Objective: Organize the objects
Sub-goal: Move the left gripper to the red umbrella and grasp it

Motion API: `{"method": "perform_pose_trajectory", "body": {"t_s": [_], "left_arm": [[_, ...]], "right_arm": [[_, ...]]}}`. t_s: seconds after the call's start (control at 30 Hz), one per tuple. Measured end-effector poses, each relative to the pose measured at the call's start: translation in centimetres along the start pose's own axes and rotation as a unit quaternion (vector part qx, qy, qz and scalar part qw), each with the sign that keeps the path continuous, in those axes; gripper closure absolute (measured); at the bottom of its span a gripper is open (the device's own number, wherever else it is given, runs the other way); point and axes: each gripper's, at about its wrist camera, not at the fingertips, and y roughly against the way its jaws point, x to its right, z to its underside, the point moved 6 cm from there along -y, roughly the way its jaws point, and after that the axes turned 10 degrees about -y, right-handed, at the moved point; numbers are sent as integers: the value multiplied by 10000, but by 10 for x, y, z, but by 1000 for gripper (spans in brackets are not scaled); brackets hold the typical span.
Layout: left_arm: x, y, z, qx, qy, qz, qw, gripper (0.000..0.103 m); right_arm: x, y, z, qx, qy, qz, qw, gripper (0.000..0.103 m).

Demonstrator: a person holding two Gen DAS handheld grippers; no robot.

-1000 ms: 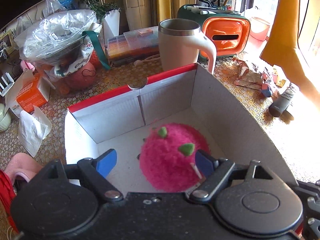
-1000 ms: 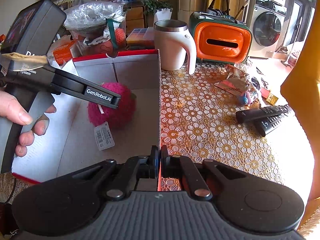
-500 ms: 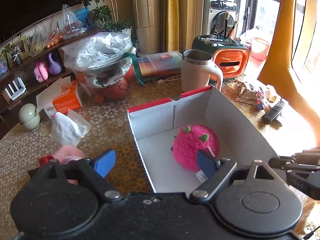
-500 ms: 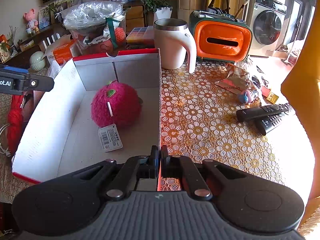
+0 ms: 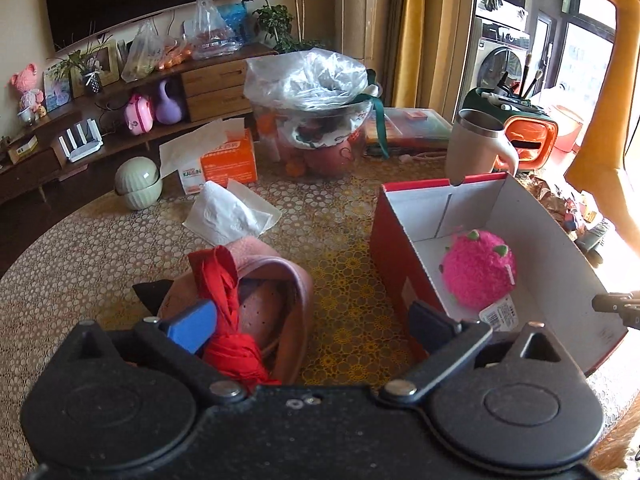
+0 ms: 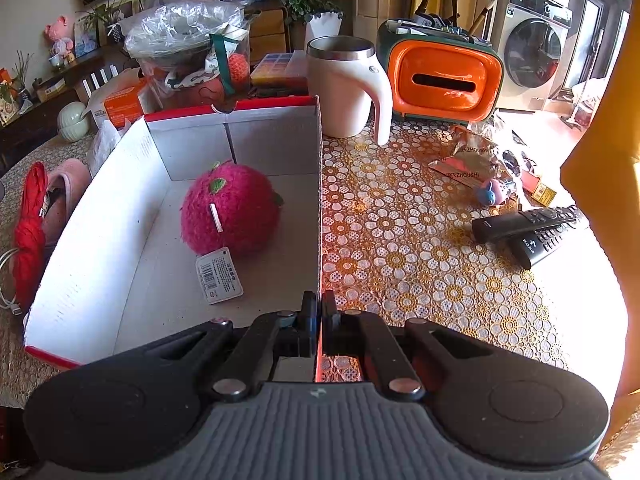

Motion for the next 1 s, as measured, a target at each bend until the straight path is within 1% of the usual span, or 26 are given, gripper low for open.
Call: {"method": "perform_pose_trajectory", "body": {"t_s": [0.2,0.33,0.5,0.6,0.67,0.73,0.87,0.9,1.0], "left_arm": [[-24,-21,22,-207,282,-190,9992,1],[-33,-35,32,-259,320,-359,9985,1],[-37,-54,43,-361,386,-463,9975,3],[-39,-63,49,-445,393,-529,9968,7],[-39,-67,52,-463,409,-497,9969,11],[-39,-70,53,-462,414,-512,9968,13],[-38,-76,56,-525,442,-458,9966,23],[-37,-78,57,-540,428,-456,9966,25],[-36,-81,58,-605,394,-480,9962,32]], "right_arm": [[-1,0,1,-7,-2,19,10000,102],[-1,-1,1,-11,-6,37,10000,102],[-1,-1,1,-13,-9,39,10000,102],[-1,-1,1,-15,2,45,10000,102],[-1,-1,1,-17,-1,42,10000,102],[-1,-1,1,-16,-3,43,10000,102],[-1,-1,1,-14,0,46,10000,102],[-1,-1,1,-15,0,45,10000,102],[-1,-1,1,-16,1,45,10000,102]]}}
